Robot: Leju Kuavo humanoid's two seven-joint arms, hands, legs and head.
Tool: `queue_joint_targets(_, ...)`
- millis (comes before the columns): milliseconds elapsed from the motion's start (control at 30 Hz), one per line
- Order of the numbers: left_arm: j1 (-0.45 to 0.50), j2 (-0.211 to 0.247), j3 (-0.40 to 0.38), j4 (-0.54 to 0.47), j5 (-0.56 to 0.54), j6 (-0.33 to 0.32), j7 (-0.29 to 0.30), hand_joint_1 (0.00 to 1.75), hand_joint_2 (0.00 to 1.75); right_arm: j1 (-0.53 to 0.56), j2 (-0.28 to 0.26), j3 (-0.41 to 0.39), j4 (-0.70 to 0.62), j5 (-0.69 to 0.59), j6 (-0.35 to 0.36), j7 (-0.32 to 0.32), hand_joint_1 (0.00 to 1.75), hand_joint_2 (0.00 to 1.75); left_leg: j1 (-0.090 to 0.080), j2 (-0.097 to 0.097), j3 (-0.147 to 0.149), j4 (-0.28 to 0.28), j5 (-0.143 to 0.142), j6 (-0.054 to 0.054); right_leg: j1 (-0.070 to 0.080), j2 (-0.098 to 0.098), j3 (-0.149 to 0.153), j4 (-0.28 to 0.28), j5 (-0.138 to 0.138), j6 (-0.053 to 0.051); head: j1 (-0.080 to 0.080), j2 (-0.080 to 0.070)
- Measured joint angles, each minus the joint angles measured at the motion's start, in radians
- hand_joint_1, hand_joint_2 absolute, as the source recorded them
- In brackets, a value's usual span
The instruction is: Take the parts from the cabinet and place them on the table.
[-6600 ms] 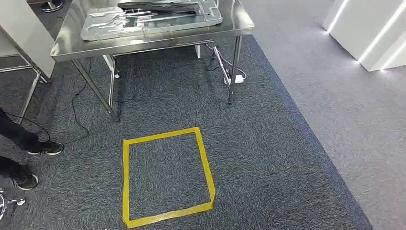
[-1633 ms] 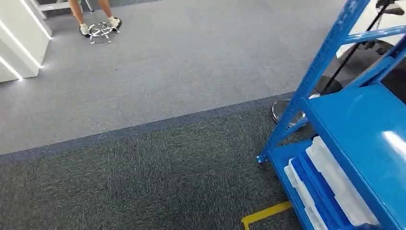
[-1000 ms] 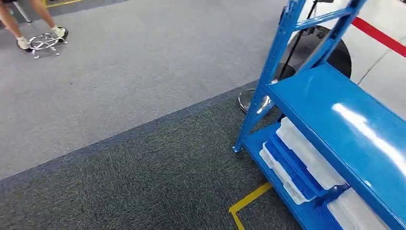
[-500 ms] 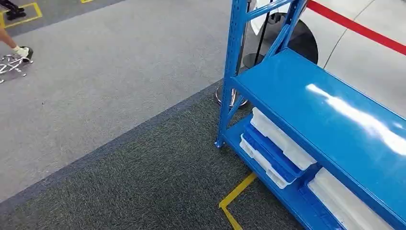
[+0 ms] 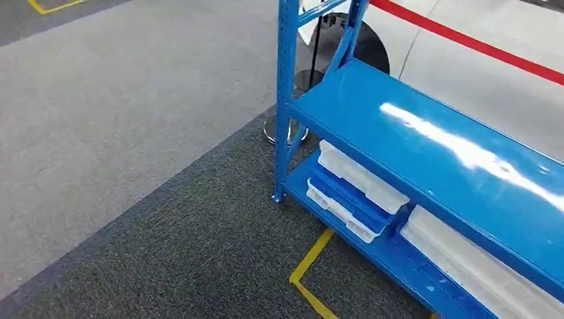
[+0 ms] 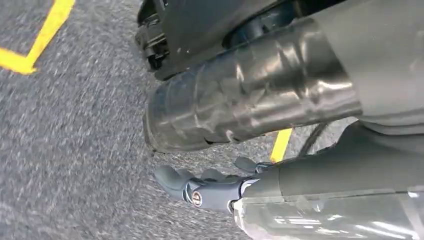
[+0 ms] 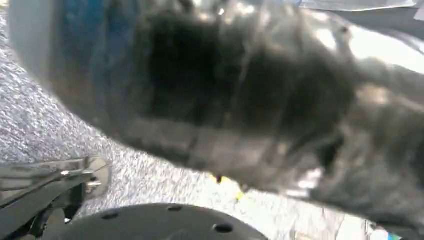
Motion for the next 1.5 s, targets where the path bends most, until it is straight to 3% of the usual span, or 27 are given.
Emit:
queue_joint_targets(33,-0.001,0.000,0.000,0.000,0.000,0.000,0.000,0.00,0.00,0.000,0.000,0.000,0.000,0.001,0.000,0.000,0.00,0.00,0.000,0.012,0.001,0.000,-0.002,-0.001,-0.003,-0.003,0.011,-0.018,0.021,0.002,0.000,0.000)
queue_joint_targets(100,-0.003,-0.001,0.000,0.000,0.000,0.000,0.000,0.00,0.00,0.002,-0.002,0.000,0.000,0.003,0.000,-0.001,0.00,0.00,0.001,0.035,0.007,0.003,-0.008,-0.007,-0.006,-0.022,0.100,-0.176,0.105,0.001,0.001,0.000)
queue_joint_targets(133,-0.003,-0.001,0.000,0.000,-0.001,0.000,0.000,0.00,0.00,0.002,-0.003,0.000,0.000,0.004,0.001,-0.002,0.00,0.00,0.000,0.044,0.012,0.005,-0.013,-0.013,-0.004,-0.057,0.153,-0.267,0.136,-0.004,0.000,0.000)
queue_joint_targets(167,-0.003,-0.001,0.000,0.000,-0.001,0.001,0.000,0.00,0.00,-0.001,-0.003,0.000,0.000,0.007,0.002,-0.003,0.00,0.00,-0.007,0.053,0.011,0.006,-0.017,-0.020,0.006,-0.083,0.161,-0.288,0.119,-0.014,0.000,0.000)
queue_joint_targets(300,-0.012,-0.001,0.000,0.000,-0.002,0.003,-0.001,0.00,0.00,0.002,-0.004,0.000,0.000,0.009,0.003,-0.004,0.00,0.00,-0.009,0.083,0.030,0.000,-0.022,-0.042,0.011,-0.042,0.154,-0.294,0.125,-0.037,-0.001,0.000)
queue_joint_targets(333,-0.013,0.000,0.000,0.000,-0.002,0.003,-0.001,0.00,0.00,0.002,-0.003,0.000,0.000,0.009,0.003,-0.004,0.00,0.00,-0.002,0.067,0.028,0.006,-0.032,-0.049,-0.002,-0.032,0.163,-0.304,0.132,-0.047,-0.001,0.000)
queue_joint_targets(367,-0.013,0.000,0.000,0.000,-0.004,0.003,-0.002,0.00,0.00,0.001,-0.003,0.000,0.000,0.010,0.002,-0.004,0.00,0.00,0.000,0.014,0.018,0.037,-0.059,-0.052,-0.002,-0.023,0.163,-0.306,0.133,-0.051,-0.002,0.000)
queue_joint_targets(400,-0.012,0.000,0.000,0.000,-0.004,0.003,-0.002,0.00,0.00,-0.002,-0.003,0.000,0.000,0.010,0.002,-0.005,0.00,0.00,0.002,-0.014,-0.010,0.100,-0.099,-0.053,-0.001,-0.016,0.160,-0.306,0.135,-0.057,-0.003,0.000)
queue_joint_targets(467,-0.009,0.000,0.000,0.000,-0.004,0.003,-0.002,0.00,0.00,-0.003,-0.003,0.000,0.000,0.010,0.003,-0.005,0.00,0.00,0.002,-0.035,-0.087,0.259,-0.168,-0.056,0.002,0.009,0.157,-0.304,0.136,-0.059,-0.003,0.000)
queue_joint_targets(500,-0.007,0.000,0.000,0.000,-0.004,0.003,-0.002,0.00,0.00,-0.003,-0.003,0.000,0.000,0.010,0.003,-0.005,0.00,0.00,0.002,-0.037,-0.113,0.309,-0.176,-0.056,0.004,0.022,0.156,-0.303,0.135,-0.060,-0.003,0.000)
queue_joint_targets(533,-0.004,0.000,0.000,0.000,-0.004,0.003,-0.002,0.00,0.00,-0.001,-0.003,0.000,0.000,0.010,0.003,-0.005,0.00,0.00,0.002,-0.037,-0.119,0.310,-0.154,-0.055,0.005,0.037,0.157,-0.301,0.135,-0.060,-0.003,0.000)
queue_joint_targets(600,-0.004,0.001,0.000,0.000,-0.004,0.003,-0.003,0.00,0.00,-0.001,-0.003,0.000,0.000,0.010,0.004,-0.006,0.00,0.00,0.002,-0.044,-0.073,0.186,-0.063,-0.049,0.005,0.067,0.159,-0.298,0.135,-0.059,-0.003,0.000)
queue_joint_targets(633,-0.005,0.001,0.000,0.000,-0.005,0.003,-0.003,0.00,0.00,-0.002,-0.003,0.000,0.000,0.010,0.005,-0.006,0.00,0.00,0.002,-0.064,-0.038,0.102,-0.015,-0.044,0.005,0.080,0.160,-0.296,0.134,-0.057,-0.003,0.000)
queue_joint_targets(667,-0.002,0.002,0.000,0.000,-0.005,0.003,-0.003,0.00,0.00,-0.002,-0.003,0.000,0.001,0.010,0.008,-0.007,0.00,0.00,0.003,-0.119,-0.018,0.040,-0.001,-0.037,0.002,0.090,0.157,-0.295,0.133,-0.055,-0.003,0.000)
queue_joint_targets(700,-0.002,0.003,0.000,0.000,-0.005,0.003,-0.003,0.00,0.00,-0.006,-0.003,0.000,0.002,0.010,0.010,-0.007,0.00,0.00,0.008,-0.141,-0.011,0.014,-0.007,-0.037,0.009,0.101,0.149,-0.285,0.132,-0.047,-0.003,0.000)
queue_joint_targets(767,-0.003,0.003,0.000,0.000,-0.005,0.003,-0.006,0.00,0.00,-0.005,-0.003,0.000,0.002,0.010,0.014,-0.008,0.00,0.00,0.001,-0.121,-0.012,0.019,-0.009,-0.037,0.001,0.120,0.141,-0.289,0.139,-0.033,-0.003,0.000)
queue_joint_targets(833,-0.001,0.004,0.000,0.000,-0.005,0.003,-0.005,0.00,0.00,-0.002,-0.003,0.000,0.002,0.011,0.015,-0.008,0.00,0.00,0.007,-0.098,-0.004,0.004,0.000,-0.022,-0.001,0.137,0.139,-0.293,0.143,-0.019,-0.003,0.000)
queue_joint_targets(900,-0.005,0.003,0.001,0.000,-0.004,0.003,-0.005,0.00,0.00,-0.001,-0.004,0.000,0.002,0.011,0.015,-0.008,0.00,0.00,0.006,-0.071,0.002,-0.005,0.007,-0.013,0.005,0.035,0.115,-0.235,0.103,-0.014,0.000,0.000)
queue_joint_targets(967,-0.003,0.003,0.001,0.000,-0.005,0.003,-0.004,0.00,0.00,-0.003,-0.004,0.000,0.002,0.012,0.015,-0.008,0.00,0.00,0.002,-0.039,0.001,-0.004,0.005,-0.008,0.003,0.004,0.043,-0.087,0.025,-0.006,-0.001,0.000)
queue_joint_targets(1033,0.000,0.004,0.001,0.000,-0.005,0.004,-0.001,0.00,0.00,-0.003,-0.004,0.000,0.002,0.012,0.015,-0.008,0.00,0.00,0.001,-0.005,0.001,-0.003,0.002,-0.008,0.002,-0.002,0.000,0.001,0.005,-0.003,-0.001,0.000)
queue_joint_targets(1067,-0.001,0.004,0.001,0.000,-0.005,0.004,-0.001,0.00,0.00,-0.002,-0.004,0.000,0.002,0.012,0.015,-0.007,0.00,0.00,0.001,0.009,0.002,-0.002,0.000,-0.010,0.002,-0.006,0.015,-0.027,0.031,-0.003,-0.001,0.000)
queue_joint_targets(1133,-0.002,0.004,0.001,0.000,-0.005,0.004,0.000,0.00,0.00,0.001,-0.005,0.000,0.002,0.012,0.015,-0.007,0.00,0.00,0.002,0.031,0.007,0.000,-0.006,-0.015,0.002,-0.025,0.101,-0.179,0.111,-0.007,0.000,0.000)
queue_joint_targets(1167,-0.002,0.004,0.001,0.000,-0.005,0.003,0.000,0.00,0.00,0.001,-0.005,0.000,0.002,0.012,0.015,-0.007,0.00,0.00,0.002,0.042,0.012,0.002,-0.010,-0.021,0.004,-0.062,0.153,-0.270,0.136,-0.012,-0.001,0.000)
queue_joint_targets(1200,-0.002,0.004,0.001,0.000,-0.005,0.004,0.000,0.00,0.00,-0.002,-0.005,0.000,0.002,0.013,0.015,-0.007,0.00,0.00,-0.008,0.052,0.011,0.003,-0.016,-0.029,0.016,-0.083,0.158,-0.284,0.122,-0.027,-0.001,0.000)
queue_joint_targets(1333,-0.009,0.004,0.001,0.000,-0.005,0.004,-0.001,0.00,0.00,0.001,-0.004,0.000,0.003,0.014,0.015,-0.007,0.00,0.00,-0.007,0.082,0.031,-0.003,-0.020,-0.052,0.013,-0.041,0.154,-0.293,0.128,-0.054,-0.002,0.000)
queue_joint_targets(1400,-0.010,0.004,0.001,0.000,-0.005,0.004,-0.001,0.00,0.00,0.000,-0.004,0.000,0.003,0.014,0.015,-0.007,0.00,0.00,0.000,0.010,0.012,0.051,-0.069,-0.062,0.008,-0.022,0.156,-0.296,0.133,-0.066,-0.002,0.000)
queue_joint_targets(1500,-0.007,0.004,0.001,0.000,-0.003,0.004,-0.001,0.00,0.00,-0.001,-0.004,0.000,0.003,0.015,0.015,-0.005,0.00,0.00,0.000,-0.035,-0.097,0.282,-0.176,-0.060,0.016,0.008,0.151,-0.296,0.135,-0.075,-0.003,0.000)
